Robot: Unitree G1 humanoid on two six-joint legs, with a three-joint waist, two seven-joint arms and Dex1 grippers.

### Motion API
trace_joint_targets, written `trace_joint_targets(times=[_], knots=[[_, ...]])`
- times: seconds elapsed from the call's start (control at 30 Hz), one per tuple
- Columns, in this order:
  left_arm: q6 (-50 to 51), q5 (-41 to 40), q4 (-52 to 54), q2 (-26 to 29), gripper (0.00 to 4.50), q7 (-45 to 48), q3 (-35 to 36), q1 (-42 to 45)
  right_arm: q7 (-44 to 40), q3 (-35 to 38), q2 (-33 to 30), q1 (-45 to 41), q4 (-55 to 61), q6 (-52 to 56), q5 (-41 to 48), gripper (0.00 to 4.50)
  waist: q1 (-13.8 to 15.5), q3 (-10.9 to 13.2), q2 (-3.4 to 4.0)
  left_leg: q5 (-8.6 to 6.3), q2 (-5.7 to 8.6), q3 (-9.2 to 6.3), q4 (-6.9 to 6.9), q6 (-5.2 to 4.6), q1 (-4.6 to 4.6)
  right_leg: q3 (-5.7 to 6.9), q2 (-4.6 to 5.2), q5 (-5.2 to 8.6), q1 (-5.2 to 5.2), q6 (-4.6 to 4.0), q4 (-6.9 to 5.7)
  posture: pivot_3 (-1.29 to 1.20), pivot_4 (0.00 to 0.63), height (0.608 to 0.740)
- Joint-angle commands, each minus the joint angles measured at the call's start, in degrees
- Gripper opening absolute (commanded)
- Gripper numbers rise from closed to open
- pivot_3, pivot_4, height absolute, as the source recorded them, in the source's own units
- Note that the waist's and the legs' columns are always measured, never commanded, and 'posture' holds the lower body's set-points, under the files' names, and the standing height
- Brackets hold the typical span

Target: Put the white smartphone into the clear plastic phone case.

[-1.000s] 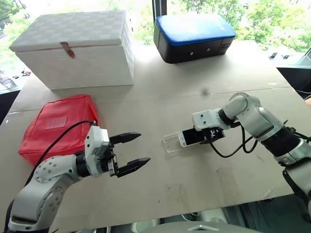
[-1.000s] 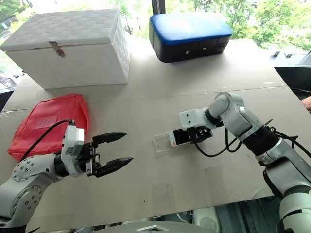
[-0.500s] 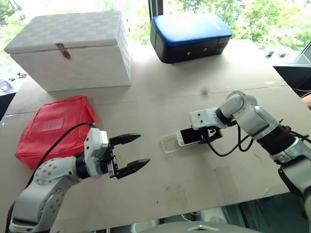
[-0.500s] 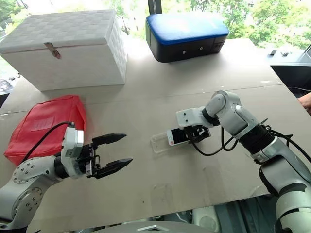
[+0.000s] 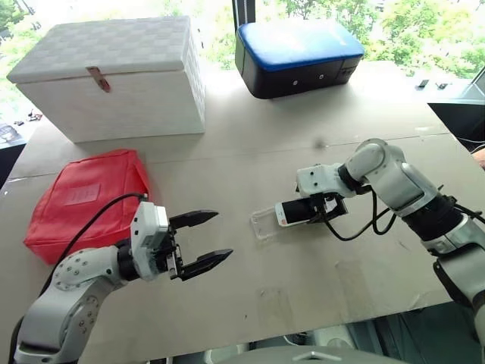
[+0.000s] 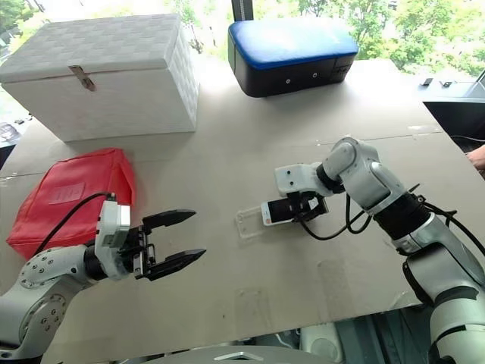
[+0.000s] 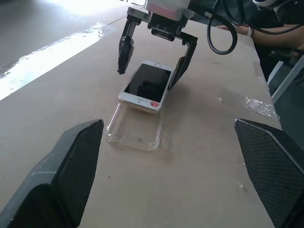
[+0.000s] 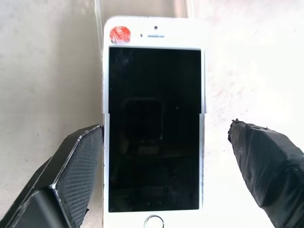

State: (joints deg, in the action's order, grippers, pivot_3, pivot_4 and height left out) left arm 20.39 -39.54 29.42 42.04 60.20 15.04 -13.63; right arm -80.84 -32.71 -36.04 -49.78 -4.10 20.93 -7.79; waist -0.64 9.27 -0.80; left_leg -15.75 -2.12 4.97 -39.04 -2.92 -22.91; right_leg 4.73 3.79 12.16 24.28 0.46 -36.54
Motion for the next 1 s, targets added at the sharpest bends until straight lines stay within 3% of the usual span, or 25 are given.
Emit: trace_joint_targets(times=[0.03, 0.2, 0.57, 0.7, 0.97, 1.0], knots=[[-1.05, 0.16, 0.45, -0.11, 4.50, 0.34, -0.33, 0.52, 0.52, 1.87, -0.49, 0.80, 1.46, -4.01, 0.59, 4.46, 0.00, 0.00, 0.00, 0.00, 0.00, 0.00, 0.00, 0.00, 0.00, 0.00, 0.00, 0.00, 0.00, 0.00, 0.00, 0.00, 0.150, 0.740], [-0.75, 0.16, -0.01, 0.31, 4.50, 0.55, -0.53, 1.46, 1.40, 1.93, 0.02, 0.96, 0.14, -8.64, 0.50, 4.46, -0.02, 0.01, -0.01, 0.00, 0.01, 0.03, 0.00, 0.00, 0.00, -0.01, 0.00, 0.00, 0.00, 0.01, 0.00, 0.00, 0.150, 0.740], [-0.25, -0.09, 0.52, 0.49, 4.50, 0.02, -1.07, 1.95, 0.89, 1.57, 0.38, 1.33, -0.94, -8.29, 0.94, 4.46, -0.01, 0.01, -0.01, 0.00, 0.00, 0.03, 0.00, 0.00, 0.00, -0.01, 0.00, -0.01, 0.00, 0.02, 0.00, 0.00, 0.150, 0.740], [0.09, -0.35, 1.21, 0.53, 4.50, -0.38, -0.87, 1.54, 0.36, 1.78, 0.18, 1.13, -0.47, -6.32, 1.30, 2.63, -0.01, 0.02, 0.00, 0.00, 0.00, 0.02, 0.00, 0.00, 0.00, -0.01, 0.00, 0.00, 0.00, 0.01, 0.00, 0.00, 0.150, 0.740], [0.59, -0.63, 1.88, 0.43, 4.50, -1.13, -0.96, 1.61, -0.37, 1.88, -1.21, 1.08, 0.87, -3.06, 1.05, 2.63, 0.03, 0.02, 0.00, 0.00, 0.00, 0.02, 0.00, 0.00, 0.00, -0.01, 0.02, 0.00, 0.00, 0.00, 0.00, 0.00, 0.150, 0.740], [0.63, -0.70, 1.94, 0.44, 4.50, -1.17, -0.96, 1.61, -0.52, 2.30, -0.98, 0.93, 1.03, -2.25, 1.81, 3.00, 0.02, 0.02, 0.00, 0.00, 0.00, 0.02, 0.00, 0.00, 0.00, -0.01, 0.02, 0.00, 0.00, -0.01, 0.00, 0.00, 0.150, 0.740]])
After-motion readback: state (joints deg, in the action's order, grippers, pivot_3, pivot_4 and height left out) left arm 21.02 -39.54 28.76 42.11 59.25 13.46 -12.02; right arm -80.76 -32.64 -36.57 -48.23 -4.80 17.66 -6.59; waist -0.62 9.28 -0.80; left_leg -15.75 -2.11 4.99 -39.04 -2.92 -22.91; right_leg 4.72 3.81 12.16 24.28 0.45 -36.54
